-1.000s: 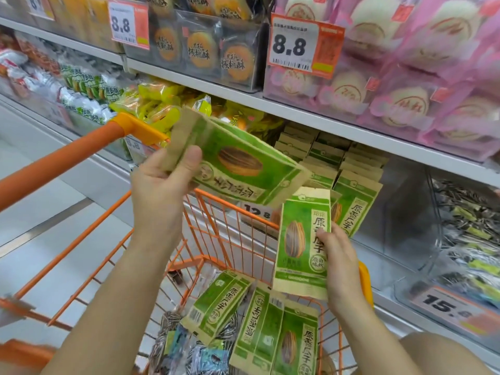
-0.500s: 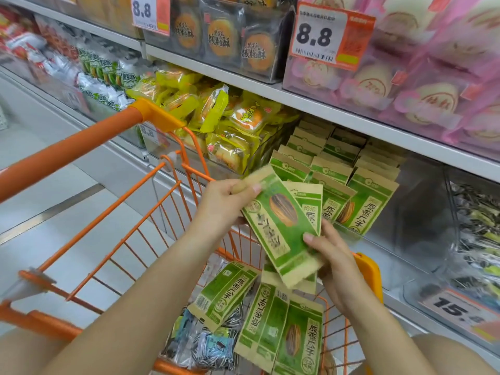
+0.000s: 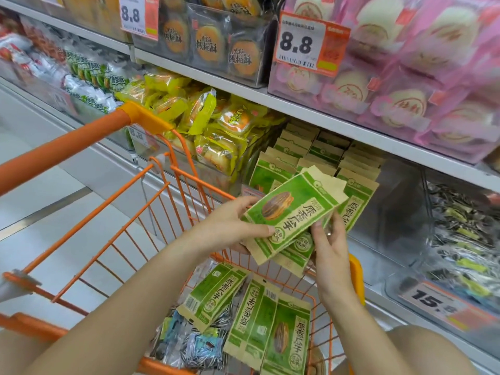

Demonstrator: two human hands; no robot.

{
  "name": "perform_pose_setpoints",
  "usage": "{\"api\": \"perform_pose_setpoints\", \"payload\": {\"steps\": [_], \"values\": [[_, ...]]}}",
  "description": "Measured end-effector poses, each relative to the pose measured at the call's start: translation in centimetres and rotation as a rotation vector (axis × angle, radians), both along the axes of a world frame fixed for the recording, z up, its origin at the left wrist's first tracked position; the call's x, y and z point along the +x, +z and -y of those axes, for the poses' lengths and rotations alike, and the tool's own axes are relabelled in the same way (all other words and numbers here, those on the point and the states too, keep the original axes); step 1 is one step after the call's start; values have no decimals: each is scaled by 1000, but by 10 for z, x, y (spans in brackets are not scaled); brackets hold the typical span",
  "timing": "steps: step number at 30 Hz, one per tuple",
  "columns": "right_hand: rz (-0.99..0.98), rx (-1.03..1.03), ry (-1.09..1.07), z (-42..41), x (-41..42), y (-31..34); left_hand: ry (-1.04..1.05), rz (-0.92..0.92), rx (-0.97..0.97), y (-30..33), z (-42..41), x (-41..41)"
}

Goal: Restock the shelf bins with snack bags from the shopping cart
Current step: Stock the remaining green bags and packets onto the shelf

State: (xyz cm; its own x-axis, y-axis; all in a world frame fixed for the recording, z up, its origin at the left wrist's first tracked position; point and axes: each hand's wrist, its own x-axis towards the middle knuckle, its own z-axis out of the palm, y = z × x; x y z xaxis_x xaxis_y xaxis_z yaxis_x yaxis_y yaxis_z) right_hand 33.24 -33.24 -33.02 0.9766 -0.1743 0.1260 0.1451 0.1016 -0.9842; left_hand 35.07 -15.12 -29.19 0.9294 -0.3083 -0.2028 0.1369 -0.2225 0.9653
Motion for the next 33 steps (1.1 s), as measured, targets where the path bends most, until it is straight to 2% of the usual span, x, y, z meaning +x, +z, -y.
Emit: {"api": "perform_pose_setpoints", "payload": {"steps": [4,7,9,12,15,16,19,21,26,30,33], "values": [[-58,-31,18,-1,-1,0,-50,146,61,-5,12,-7],[-83,-44,67,-1,-5,-1,-44,120,-88,-8,24,-13],[-37,-2,119,0,-10,1,-73,172,-137,-8,33,-19],[-17,-66,74,2,-10,8,-92,323,-70,-12,42,-22],[-61,-35,30,18,-3,23,-35,254,-106,-12,44,-10],[-99,10,15,28,-1,27,-11,262,-50,-12,43,-4],[-166,85,-58,64,0,36,-52,443,462,-19,38,16],[-184,53,-106,88,0,42,-94,509,700,-28,38,27],[-82,-291,-123,116,-18,62,-51,622,892,-50,43,25],[57,-370,-192,118,-4,72,-53,662,912,-55,39,27],[73,-353,-190,117,17,66,-65,680,910,-55,36,28]]}}
